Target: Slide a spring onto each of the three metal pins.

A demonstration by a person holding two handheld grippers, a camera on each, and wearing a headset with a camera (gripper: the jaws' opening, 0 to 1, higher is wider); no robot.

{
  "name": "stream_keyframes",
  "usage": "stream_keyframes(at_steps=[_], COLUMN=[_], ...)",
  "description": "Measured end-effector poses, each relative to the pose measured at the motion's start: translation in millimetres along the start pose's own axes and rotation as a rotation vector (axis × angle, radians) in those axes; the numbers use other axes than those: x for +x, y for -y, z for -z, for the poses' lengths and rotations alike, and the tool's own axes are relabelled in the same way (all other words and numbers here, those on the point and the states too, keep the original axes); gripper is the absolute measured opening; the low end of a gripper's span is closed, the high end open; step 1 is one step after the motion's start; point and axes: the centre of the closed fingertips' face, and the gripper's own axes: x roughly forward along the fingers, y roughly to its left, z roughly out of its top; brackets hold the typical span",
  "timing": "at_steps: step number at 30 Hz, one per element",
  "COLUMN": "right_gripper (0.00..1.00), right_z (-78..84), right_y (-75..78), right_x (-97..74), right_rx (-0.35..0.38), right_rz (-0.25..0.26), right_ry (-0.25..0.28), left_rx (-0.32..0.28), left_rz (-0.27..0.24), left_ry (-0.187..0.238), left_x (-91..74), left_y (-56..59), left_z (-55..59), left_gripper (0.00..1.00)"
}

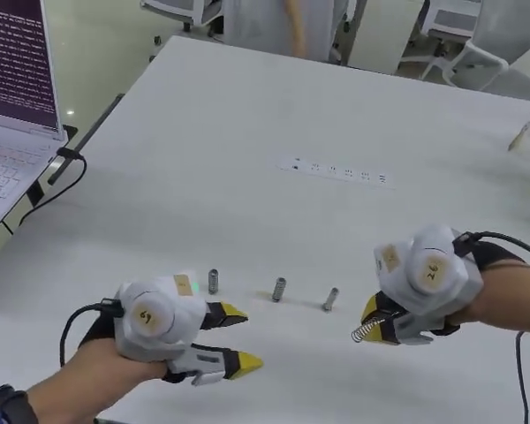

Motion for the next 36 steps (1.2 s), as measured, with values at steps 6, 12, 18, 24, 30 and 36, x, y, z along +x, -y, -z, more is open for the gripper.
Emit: stream_keyframes(at_steps=[6, 12, 18, 24, 30, 36], right_gripper=[0.08, 0.08, 0.08, 0.08, 0.08, 0.08], right_z=[5.4, 7.9, 9.4, 10.8, 6.7, 1.0], right_y=[5.1, 15.0, 30.7, 44.6, 54.0, 62.4], right_x=[5.1, 9.1, 11.4, 10.7, 11.4, 14.2], right_rx=[0.02, 0.027, 0.055, 0.062, 0.061, 0.063], right_rz=[-0.01, -0.004, 0.018, 0.033, 0.041, 0.04], right_ry=[-0.002, -0.006, -0.007, -0.016, -0.017, -0.009], left_rx=[-0.069, -0.113, -0.152, -0.172, -0.185, -0.193], left_rz=[-0.085, -0.158, -0.221, -0.259, -0.275, -0.292], left_ry=[0.002, 0.01, 0.01, 0.013, 0.018, 0.025], left_x=[-20.4, -40.3, -58.5, -71.4, -78.0, -84.9], left_y=[-21.8, -39.5, -54.8, -61.5, -66.2, -70.2], left_z=[14.5, 23.7, 34.6, 37.8, 41.8, 43.7], left_gripper=[0.39, 0.43, 0.45, 0.48, 0.51, 0.53])
